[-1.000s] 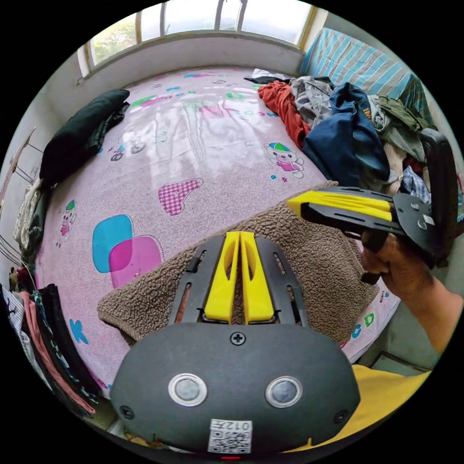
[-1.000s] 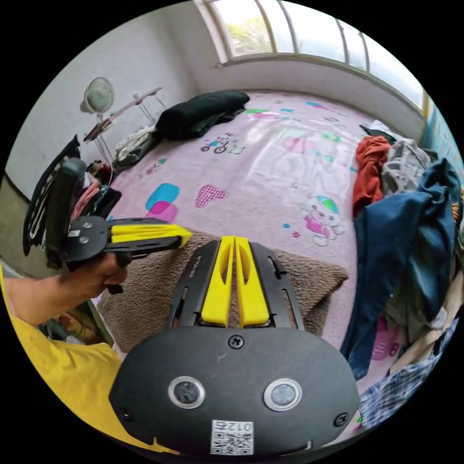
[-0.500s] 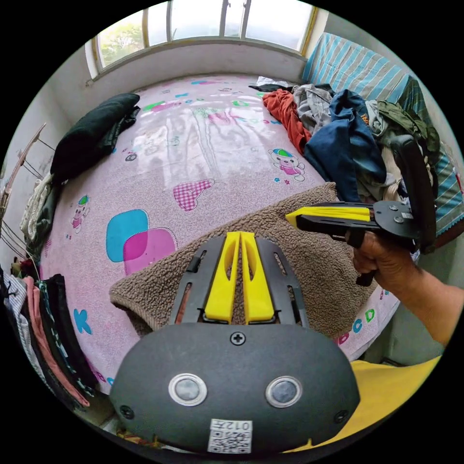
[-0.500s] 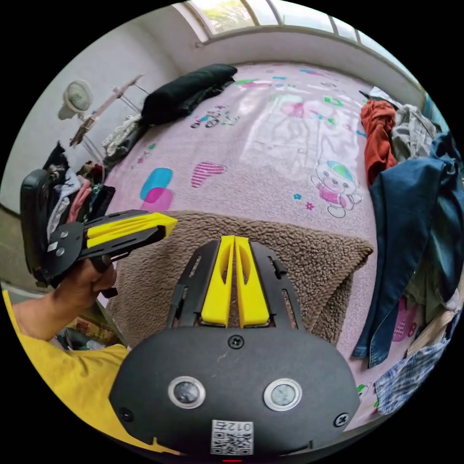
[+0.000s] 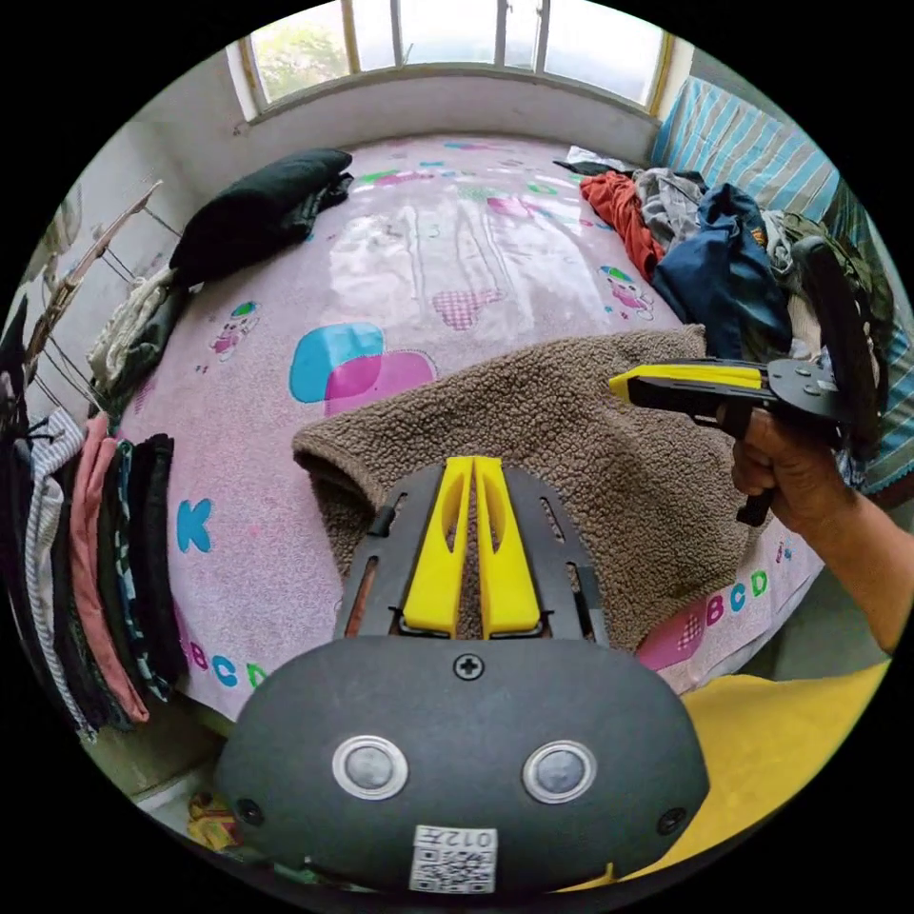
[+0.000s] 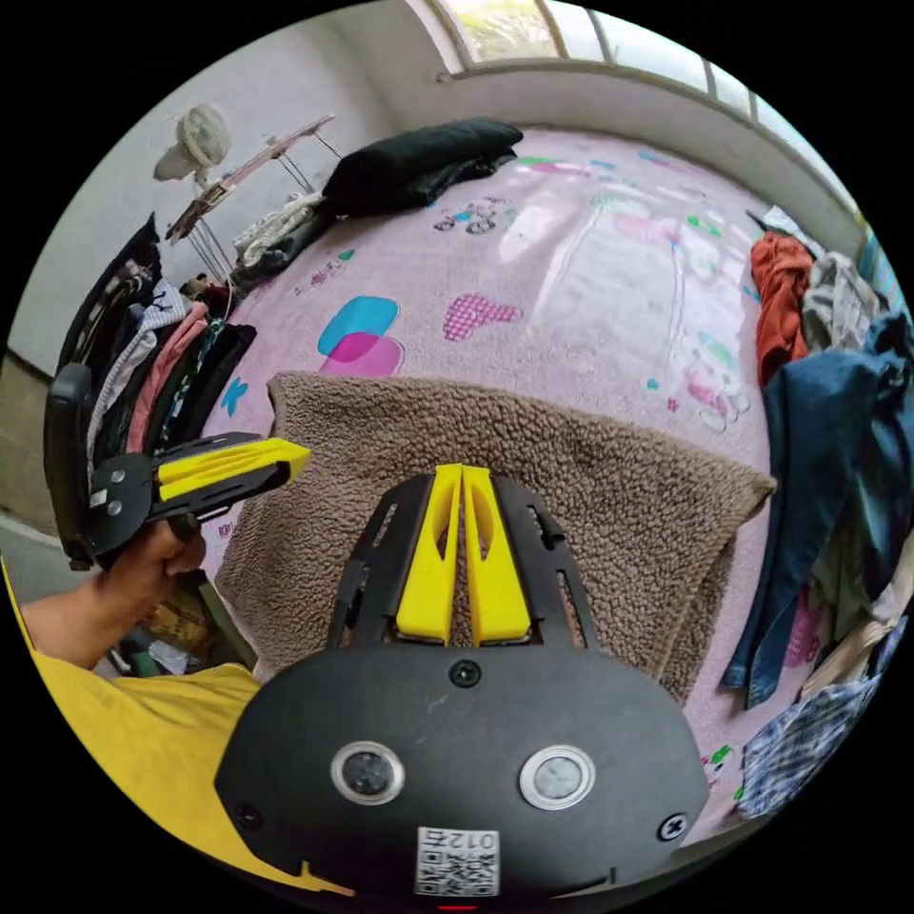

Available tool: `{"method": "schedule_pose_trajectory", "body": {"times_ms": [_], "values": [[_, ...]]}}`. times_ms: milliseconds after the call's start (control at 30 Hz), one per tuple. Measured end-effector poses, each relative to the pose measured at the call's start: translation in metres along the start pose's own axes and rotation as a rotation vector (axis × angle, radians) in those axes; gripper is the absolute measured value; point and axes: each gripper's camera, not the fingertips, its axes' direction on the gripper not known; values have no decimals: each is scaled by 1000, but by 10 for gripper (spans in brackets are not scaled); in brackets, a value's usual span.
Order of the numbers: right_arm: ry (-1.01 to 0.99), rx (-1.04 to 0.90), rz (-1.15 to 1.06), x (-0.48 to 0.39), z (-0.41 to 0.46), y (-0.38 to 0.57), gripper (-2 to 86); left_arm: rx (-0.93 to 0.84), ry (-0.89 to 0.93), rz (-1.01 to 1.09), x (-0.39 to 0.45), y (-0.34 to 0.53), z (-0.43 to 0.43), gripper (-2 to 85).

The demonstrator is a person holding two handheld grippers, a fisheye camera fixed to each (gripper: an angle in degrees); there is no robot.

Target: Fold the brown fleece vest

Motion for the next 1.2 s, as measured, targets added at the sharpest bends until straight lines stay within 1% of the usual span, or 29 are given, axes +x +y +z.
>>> {"method": "schedule_pose_trajectory", "body": {"times_ms": [67, 133, 167, 200, 267, 333, 433, 500, 533, 600, 633, 667, 700, 767, 800, 867, 900, 933, 967, 1000, 1133, 1200], "values": [[-13, -3, -4, -4, 14, 3, 0, -4, 21, -139, -39, 28, -4, -1], [-25, -70, 13, -2, 47, 9, 0, -33, 62, -243, -72, 51, 0, 0], [0, -161, 15, 0, 79, 17, 0, -58, 89, -313, -93, 67, 6, 0], [8, -166, 9, 2, 99, 28, 0, -72, 101, -346, -103, 75, 9, 1], [-9, -140, 47, 9, 111, 37, 0, -118, 138, -439, -137, 99, 20, 2], [-5, -158, 42, 11, 121, 41, 0, -126, 164, -453, -157, 107, 26, 3], [77, -123, -67, -15, 120, 55, 0, -129, 209, -444, -187, 104, 39, 4], [32, -32, -231, -64, 106, 83, 0, -134, 244, -431, -205, 93, 50, 4], [25, -7, -274, -80, 103, 93, 0, -123, 266, -419, -216, 84, 56, 4], [5, 74, -471, -149, 102, 143, 0, -113, 297, -388, -230, 68, 66, 4], [-9, 82, -533, -168, 106, 157, 0, -116, 307, -369, -237, 57, 72, 3], [-29, 81, -643, -202, 118, 183, 0, -122, 312, -338, -242, 46, 79, 3], [-26, 49, -722, -231, 138, 204, -1, -128, 313, -322, -244, 41, 83, 3], [7, -39, -780, -262, 179, 227, -1, -156, 310, -276, -249, 26, 97, 2], [65, -105, -804, -274, 207, 237, -1, -163, 311, -266, -250, 23, 101, 2], [169, -169, -814, -280, 243, 249, -1, -175, 317, -227, -253, 13, 111, 2], [176, -197, -796, -279, 262, 253, -1, -176, 316, -220, -254, 11, 113, 2], [154, -223, -787, -279, 270, 255, -1, -178, 316, -211, -257, 8, 118, 2], [92, -284, -765, -279, 288, 260, 0, -184, 317, -207, -260, 4, 123, 3], [91, -313, -734, -279, 305, 266, 0, -187, 318, -207, -262, 2, 126, 3], [94, -280, -725, -279, 321, 284, 3, -198, 318, -194, -275, -17, 142, 6], [61, -237, -647, -275, 310, 287, 5, -213, 319, -183, -280, -28, 151, 9]]}}
